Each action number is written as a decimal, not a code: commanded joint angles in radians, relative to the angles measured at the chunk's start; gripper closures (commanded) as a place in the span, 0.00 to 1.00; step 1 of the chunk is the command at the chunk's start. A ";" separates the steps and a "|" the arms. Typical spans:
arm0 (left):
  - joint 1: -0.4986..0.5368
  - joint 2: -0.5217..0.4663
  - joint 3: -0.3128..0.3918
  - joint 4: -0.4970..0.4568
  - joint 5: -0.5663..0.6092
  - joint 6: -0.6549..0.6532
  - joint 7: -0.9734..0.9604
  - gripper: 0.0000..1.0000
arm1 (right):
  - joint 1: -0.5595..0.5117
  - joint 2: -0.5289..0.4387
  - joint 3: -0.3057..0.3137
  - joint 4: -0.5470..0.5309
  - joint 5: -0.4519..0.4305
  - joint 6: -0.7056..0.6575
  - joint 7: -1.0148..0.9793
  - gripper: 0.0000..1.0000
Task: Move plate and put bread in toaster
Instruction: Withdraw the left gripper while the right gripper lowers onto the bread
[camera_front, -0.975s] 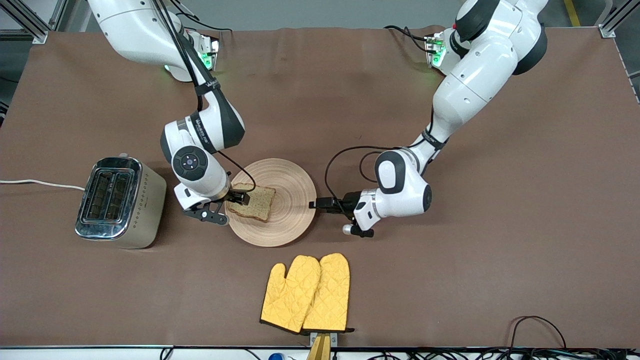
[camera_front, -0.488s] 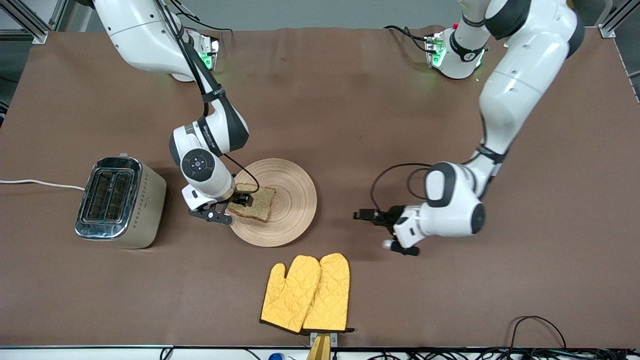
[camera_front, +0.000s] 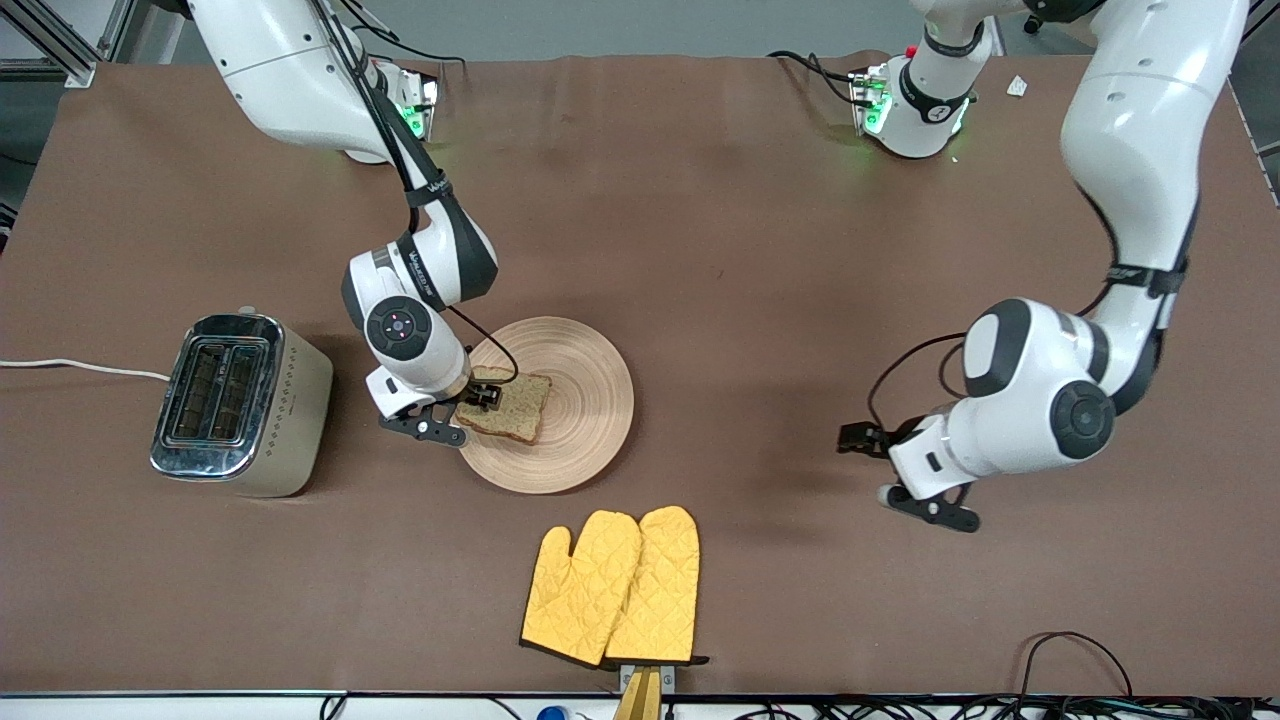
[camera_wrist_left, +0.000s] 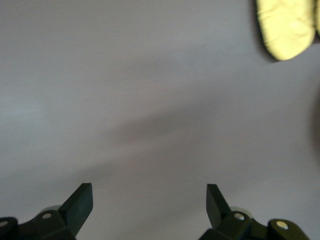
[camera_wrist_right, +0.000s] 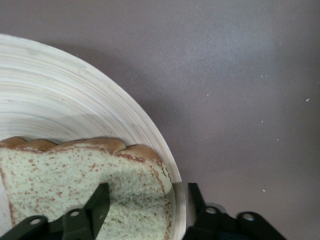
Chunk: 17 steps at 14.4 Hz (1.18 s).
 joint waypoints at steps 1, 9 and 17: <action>0.038 -0.125 0.011 -0.027 0.103 -0.105 -0.020 0.00 | -0.003 -0.038 -0.002 -0.046 -0.027 0.014 0.018 0.39; 0.149 -0.349 -0.001 0.044 0.057 -0.346 -0.077 0.00 | -0.028 -0.041 -0.001 -0.040 -0.025 0.001 0.018 0.57; 0.147 -0.472 0.020 0.039 0.031 -0.394 -0.060 0.00 | -0.026 -0.042 0.001 0.007 -0.014 -0.065 0.043 1.00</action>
